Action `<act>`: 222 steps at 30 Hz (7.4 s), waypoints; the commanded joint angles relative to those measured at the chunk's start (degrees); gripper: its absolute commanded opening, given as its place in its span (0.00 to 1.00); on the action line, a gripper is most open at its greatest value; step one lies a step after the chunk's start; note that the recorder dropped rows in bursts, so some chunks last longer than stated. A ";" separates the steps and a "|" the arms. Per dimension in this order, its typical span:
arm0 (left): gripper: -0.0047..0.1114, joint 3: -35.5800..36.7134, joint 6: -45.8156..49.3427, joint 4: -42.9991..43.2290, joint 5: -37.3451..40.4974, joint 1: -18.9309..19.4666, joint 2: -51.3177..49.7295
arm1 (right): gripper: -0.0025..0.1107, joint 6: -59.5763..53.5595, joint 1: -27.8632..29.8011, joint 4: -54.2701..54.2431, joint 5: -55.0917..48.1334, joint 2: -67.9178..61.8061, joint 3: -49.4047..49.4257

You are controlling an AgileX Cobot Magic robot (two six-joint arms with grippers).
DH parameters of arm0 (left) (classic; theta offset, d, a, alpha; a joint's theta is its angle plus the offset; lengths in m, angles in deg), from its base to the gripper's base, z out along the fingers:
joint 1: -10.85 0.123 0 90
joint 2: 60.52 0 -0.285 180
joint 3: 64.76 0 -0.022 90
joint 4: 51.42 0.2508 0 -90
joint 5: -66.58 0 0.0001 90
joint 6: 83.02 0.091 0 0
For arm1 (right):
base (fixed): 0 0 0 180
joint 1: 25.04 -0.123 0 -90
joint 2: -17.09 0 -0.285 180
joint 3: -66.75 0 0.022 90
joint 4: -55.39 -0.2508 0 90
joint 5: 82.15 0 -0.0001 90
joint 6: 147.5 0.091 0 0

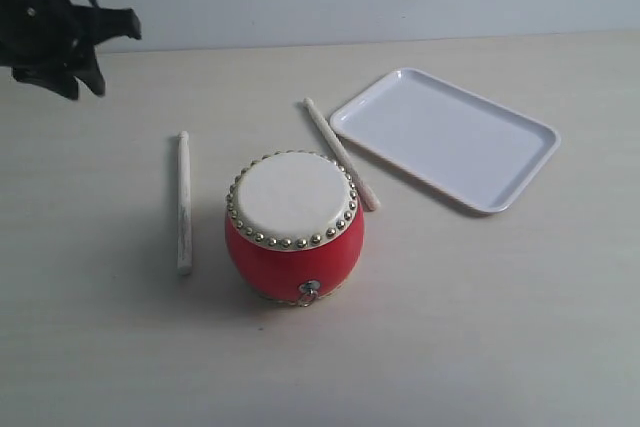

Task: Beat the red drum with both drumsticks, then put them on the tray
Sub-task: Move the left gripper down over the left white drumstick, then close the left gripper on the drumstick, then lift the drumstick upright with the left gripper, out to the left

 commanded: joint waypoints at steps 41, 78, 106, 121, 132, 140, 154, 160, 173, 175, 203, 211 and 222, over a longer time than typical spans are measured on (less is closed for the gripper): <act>0.46 1.06 -15.20 -2.72 3.87 -12.42 -14.45 | 0.02 -0.39 0.24 0.08 0.31 0.38 0.25; 0.46 5.30 -15.07 -3.21 -2.79 -12.42 -14.45 | 0.02 -0.39 0.24 0.08 0.31 0.38 0.25; 0.46 7.54 -15.07 -4.47 -4.50 -12.42 -14.45 | 0.02 -0.39 0.24 0.08 0.31 0.38 0.25; 0.42 7.54 -14.61 -4.88 -4.26 -12.42 -15.79 | 0.02 -0.39 0.24 0.08 0.31 0.38 0.25; 0.04 7.54 -12.35 -4.77 -4.53 -11.75 -14.52 | 0.02 -0.39 0.24 0.08 0.31 0.38 0.25; 0.04 9.84 -2.82 -5.36 -5.42 -8.40 -7.23 | 0.02 -0.39 0.24 0.08 0.31 0.38 0.25; 0.04 42.13 8.35 -9.45 -29.24 -6.36 24.87 | 0.02 -0.39 0.24 0.08 0.31 0.38 0.25; 0.04 49.80 8.93 -9.69 -32.13 -3.15 40.53 | 0.02 -0.39 0.24 0.08 0.31 0.38 0.25; 0.04 53.40 12.52 -10.13 -29.56 -8.79 60.39 | 0.02 -0.44 0.24 0.79 0.50 0.38 0.25; 0.04 53.40 12.62 -10.02 -29.43 -8.79 62.65 | 0.02 -0.44 0.24 0.83 0.50 0.38 0.25; 0.04 53.40 14.55 -10.02 -34.40 -8.79 65.52 | 0.02 -0.44 0.24 0.69 0.75 0.38 0.25; 0.04 54.78 14.55 -10.02 -35.64 -8.79 65.52 | 0.02 -0.56 0.24 3.35 0.75 0.38 0.25; 0.04 56.26 14.55 -10.02 -39.28 -8.79 65.52 | 0.02 -0.51 0.24 0.21 25.07 0.38 0.25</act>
